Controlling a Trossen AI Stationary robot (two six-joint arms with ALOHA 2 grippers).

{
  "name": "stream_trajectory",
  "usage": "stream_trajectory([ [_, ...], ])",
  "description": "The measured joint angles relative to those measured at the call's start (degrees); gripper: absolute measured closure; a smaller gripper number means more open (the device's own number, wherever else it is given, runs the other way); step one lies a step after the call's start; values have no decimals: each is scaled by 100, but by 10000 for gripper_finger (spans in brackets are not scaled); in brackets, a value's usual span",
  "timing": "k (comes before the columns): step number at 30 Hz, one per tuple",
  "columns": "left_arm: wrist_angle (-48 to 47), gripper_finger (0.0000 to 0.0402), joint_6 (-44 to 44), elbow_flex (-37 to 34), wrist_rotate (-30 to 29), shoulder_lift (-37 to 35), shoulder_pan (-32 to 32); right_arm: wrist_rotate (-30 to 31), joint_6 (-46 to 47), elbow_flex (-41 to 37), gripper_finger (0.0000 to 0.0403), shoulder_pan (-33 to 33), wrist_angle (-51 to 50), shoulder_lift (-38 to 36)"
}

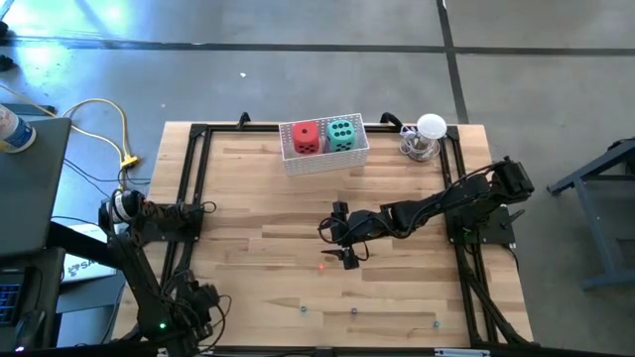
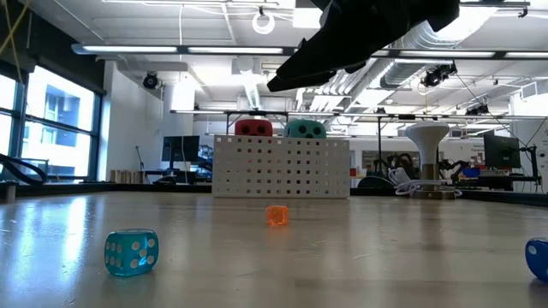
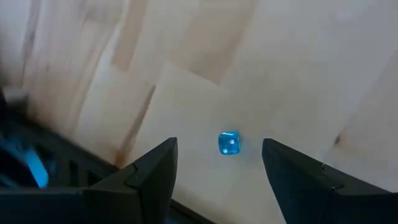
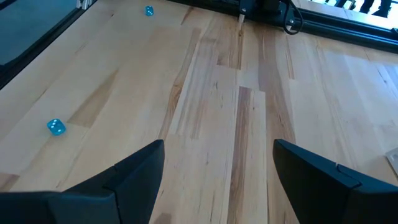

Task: Pick & Place Dice
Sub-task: Put the left small light blue dice into the white bin

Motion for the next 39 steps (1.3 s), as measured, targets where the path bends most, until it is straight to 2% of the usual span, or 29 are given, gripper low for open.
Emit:
stream_trajectory([
  [2,-94,177,-384,0,0,0,0,-1,2,0,113,0,0,0],
  [11,66,177,-828,-1,164,0,0,1,1,0,113,-2,-60,0],
  [32,187,177,-922,-9,35,2,92,0,2,0,113,-1,-61,0],
  [39,611,177,-896,-336,64,4,92,-2,2,0,113,-2,-83,0],
])
